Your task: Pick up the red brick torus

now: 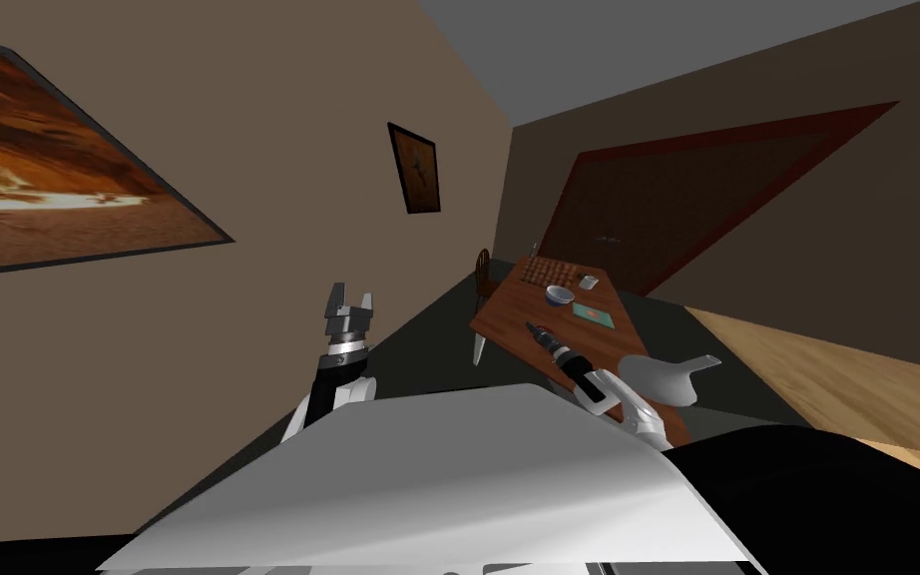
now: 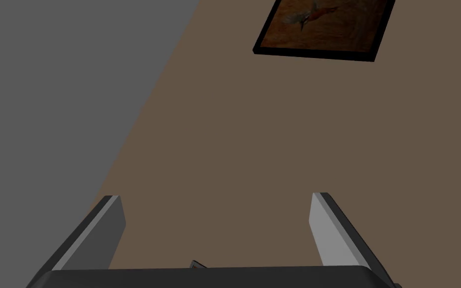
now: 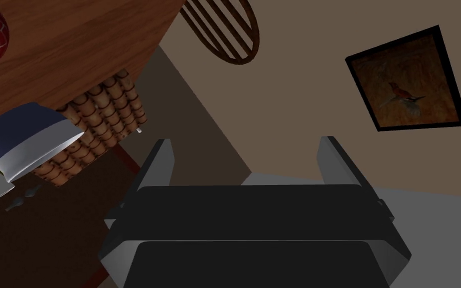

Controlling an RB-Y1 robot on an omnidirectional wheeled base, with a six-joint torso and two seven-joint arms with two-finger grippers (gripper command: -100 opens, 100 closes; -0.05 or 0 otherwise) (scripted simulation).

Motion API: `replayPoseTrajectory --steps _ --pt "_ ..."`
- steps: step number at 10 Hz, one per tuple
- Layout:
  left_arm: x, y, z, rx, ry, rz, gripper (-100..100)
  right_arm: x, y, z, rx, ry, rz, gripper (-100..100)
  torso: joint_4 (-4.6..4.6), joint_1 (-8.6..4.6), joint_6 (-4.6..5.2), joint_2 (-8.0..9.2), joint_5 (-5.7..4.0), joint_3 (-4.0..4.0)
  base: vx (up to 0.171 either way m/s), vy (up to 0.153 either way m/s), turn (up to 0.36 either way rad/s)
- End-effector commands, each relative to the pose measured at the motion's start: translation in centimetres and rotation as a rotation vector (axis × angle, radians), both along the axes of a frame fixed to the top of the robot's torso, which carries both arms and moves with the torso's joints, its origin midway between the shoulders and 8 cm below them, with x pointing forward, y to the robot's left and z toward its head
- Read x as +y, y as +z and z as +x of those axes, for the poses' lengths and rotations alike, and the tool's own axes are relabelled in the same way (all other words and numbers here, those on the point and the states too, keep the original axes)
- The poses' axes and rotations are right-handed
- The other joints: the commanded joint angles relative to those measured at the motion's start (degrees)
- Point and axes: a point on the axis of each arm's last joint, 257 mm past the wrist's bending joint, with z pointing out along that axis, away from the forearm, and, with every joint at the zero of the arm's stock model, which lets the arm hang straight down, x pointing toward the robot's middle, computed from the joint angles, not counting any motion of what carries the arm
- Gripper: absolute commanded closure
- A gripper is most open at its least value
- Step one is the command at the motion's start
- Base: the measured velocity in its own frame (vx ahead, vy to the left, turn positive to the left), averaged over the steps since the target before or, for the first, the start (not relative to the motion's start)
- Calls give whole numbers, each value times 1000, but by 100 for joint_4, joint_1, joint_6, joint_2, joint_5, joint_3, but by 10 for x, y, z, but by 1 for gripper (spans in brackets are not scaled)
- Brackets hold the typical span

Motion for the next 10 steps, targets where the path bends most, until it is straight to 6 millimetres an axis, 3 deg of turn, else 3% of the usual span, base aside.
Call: replayPoseTrajectory --steps 1,4,10 --pt "0 0 0 0 0 0 0 -9 -10 -4 31 5 -54 -100 0 0 0 0 0 0 -17 25 138" --pt "0 0 0 0 0 0 0 -46 -37 -19 122 13 -194 -100 -1 -3 5 -4 0 -2 -10 26 195" --pt "0 0 0 0 0 0 0 -90 -73 -45 254 34 -367 -100 0 -6 -1 -5 -1 -2 -9 16 135"
